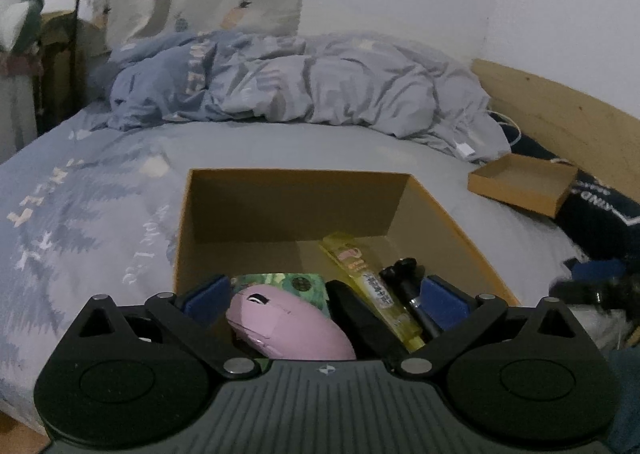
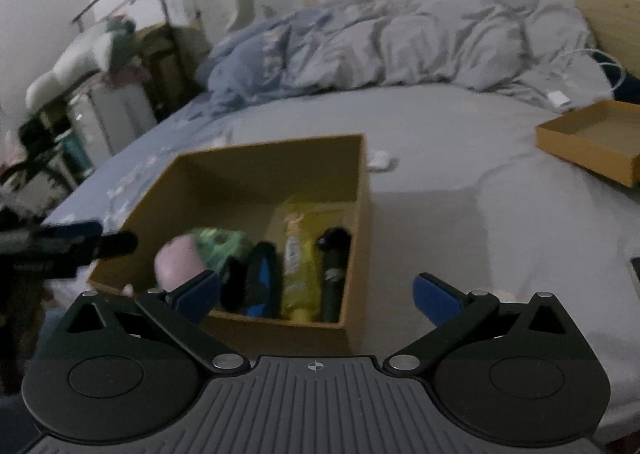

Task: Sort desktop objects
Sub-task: 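Withdraw the open right gripper up out of the box, then move the left gripper to the white remote control on the sheet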

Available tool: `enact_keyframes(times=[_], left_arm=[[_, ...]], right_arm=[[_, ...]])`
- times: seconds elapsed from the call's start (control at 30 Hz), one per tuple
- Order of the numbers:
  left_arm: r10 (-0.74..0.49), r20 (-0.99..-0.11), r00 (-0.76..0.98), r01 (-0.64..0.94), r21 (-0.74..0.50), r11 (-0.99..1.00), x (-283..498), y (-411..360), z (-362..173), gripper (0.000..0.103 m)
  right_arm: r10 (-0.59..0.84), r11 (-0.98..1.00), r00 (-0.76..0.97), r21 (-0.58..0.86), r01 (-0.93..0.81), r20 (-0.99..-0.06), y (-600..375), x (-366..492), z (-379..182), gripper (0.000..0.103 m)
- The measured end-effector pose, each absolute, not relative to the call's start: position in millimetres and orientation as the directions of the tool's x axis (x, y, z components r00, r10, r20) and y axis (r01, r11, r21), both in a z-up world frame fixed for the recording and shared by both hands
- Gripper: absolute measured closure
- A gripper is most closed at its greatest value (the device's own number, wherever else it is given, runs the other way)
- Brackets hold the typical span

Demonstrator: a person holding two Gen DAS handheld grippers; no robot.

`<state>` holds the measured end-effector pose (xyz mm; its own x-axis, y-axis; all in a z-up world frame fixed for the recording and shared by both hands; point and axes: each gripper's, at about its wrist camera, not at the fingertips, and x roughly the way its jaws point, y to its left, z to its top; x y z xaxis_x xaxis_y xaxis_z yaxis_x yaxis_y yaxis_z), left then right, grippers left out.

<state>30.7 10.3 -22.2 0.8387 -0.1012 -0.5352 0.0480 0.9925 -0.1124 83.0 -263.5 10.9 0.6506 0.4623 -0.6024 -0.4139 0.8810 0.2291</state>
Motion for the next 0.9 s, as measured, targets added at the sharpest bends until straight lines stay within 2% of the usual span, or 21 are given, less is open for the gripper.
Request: enact_keyframes(times=[0.23,0.43,0.67,0.9], left_arm=[[-0.098,-0.547,0.831,0.063,-0.082,0.995,32,4,-28,0.000],[-0.103,-0.563,0.820,0.060,-0.094,0.994,34,4,-32,0.000],[-0.166,-0.609,0.775,0.053,-0.199,0.979,41,13,-38,0.000],[-0.210,-0.557,0.804,0.044,-0.296,0.954,38,31,-13,0.000]], right_arm=[[0.389,0.921,0.709,0.219,-0.324,-0.588,-277,92,2,0.000],[0.431,0.902,0.686,0.255,-0.348,-0.586,-279,95,-5,0.000],[0.478,0.878,0.653,0.315,-0.359,-0.587,-275,100,-2,0.000],[0.549,0.832,0.630,0.430,-0.349,-0.549,-284,110,12,0.000]])
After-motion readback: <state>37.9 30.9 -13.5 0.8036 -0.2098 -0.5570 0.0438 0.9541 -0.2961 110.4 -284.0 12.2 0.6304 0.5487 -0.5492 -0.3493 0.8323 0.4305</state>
